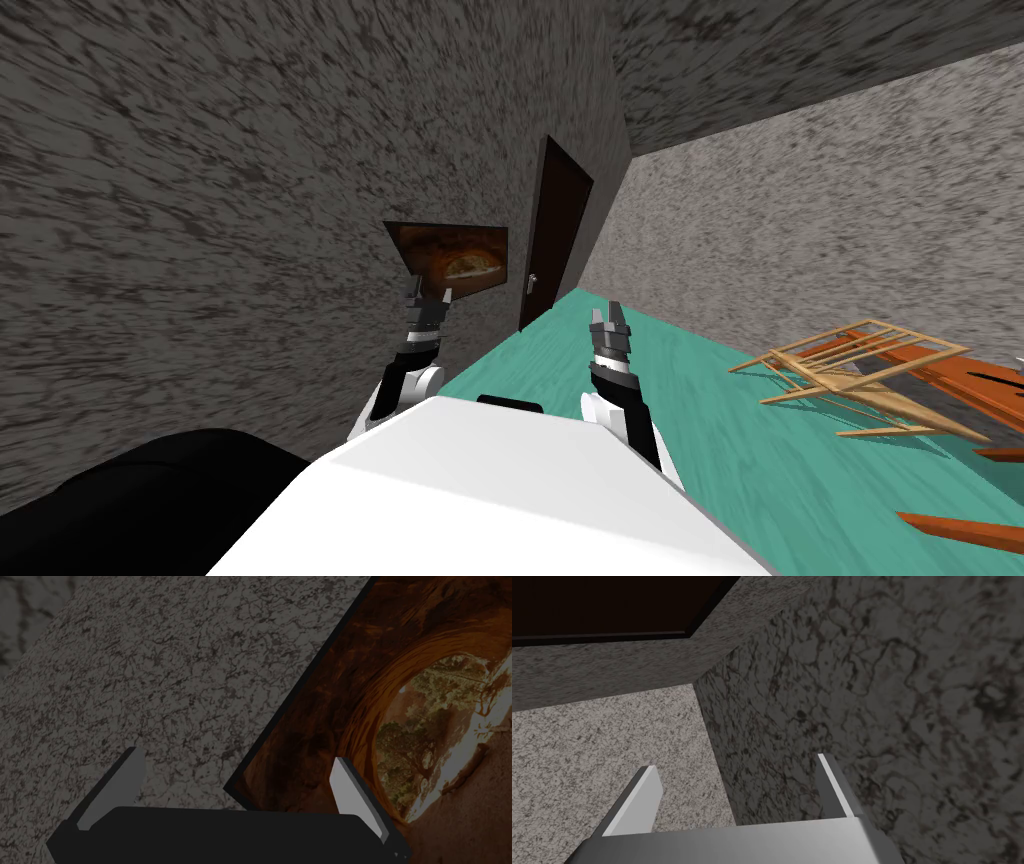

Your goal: Pull the door open

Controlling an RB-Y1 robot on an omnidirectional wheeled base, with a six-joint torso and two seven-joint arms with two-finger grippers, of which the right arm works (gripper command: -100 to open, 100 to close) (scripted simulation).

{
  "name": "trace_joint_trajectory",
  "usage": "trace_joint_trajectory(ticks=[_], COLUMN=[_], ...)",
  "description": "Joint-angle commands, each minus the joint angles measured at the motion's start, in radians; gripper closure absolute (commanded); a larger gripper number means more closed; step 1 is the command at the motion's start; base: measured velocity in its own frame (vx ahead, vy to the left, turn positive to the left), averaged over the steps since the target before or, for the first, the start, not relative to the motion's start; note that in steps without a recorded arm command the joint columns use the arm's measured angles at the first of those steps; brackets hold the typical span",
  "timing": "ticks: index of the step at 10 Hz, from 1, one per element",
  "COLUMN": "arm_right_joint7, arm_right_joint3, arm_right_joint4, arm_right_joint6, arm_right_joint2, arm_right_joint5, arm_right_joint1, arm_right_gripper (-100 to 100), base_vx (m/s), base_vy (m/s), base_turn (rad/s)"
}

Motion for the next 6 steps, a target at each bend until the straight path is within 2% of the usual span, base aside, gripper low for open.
trace_joint_trajectory(ticks=[1, 4, 6], arm_right_joint7=[0.019, 0.059, 0.086], arm_right_joint3=[0.002, 0.007, 0.01], arm_right_joint4=[0.03, 0.093, 0.135], arm_right_joint6=[-0.003, -0.009, -0.012], arm_right_joint2=[-0.014, -0.039, -0.054], arm_right_joint5=[0.016, 0.049, 0.071], arm_right_joint1=[-0.014, -0.044, -0.065], arm_right_gripper=[-100, -100, -100], base_vx=[0.069, 0.16, 0.162], base_vy=[-0.131, -0.046, -0.083], base_turn=[0.104, 0.085, 0.1])
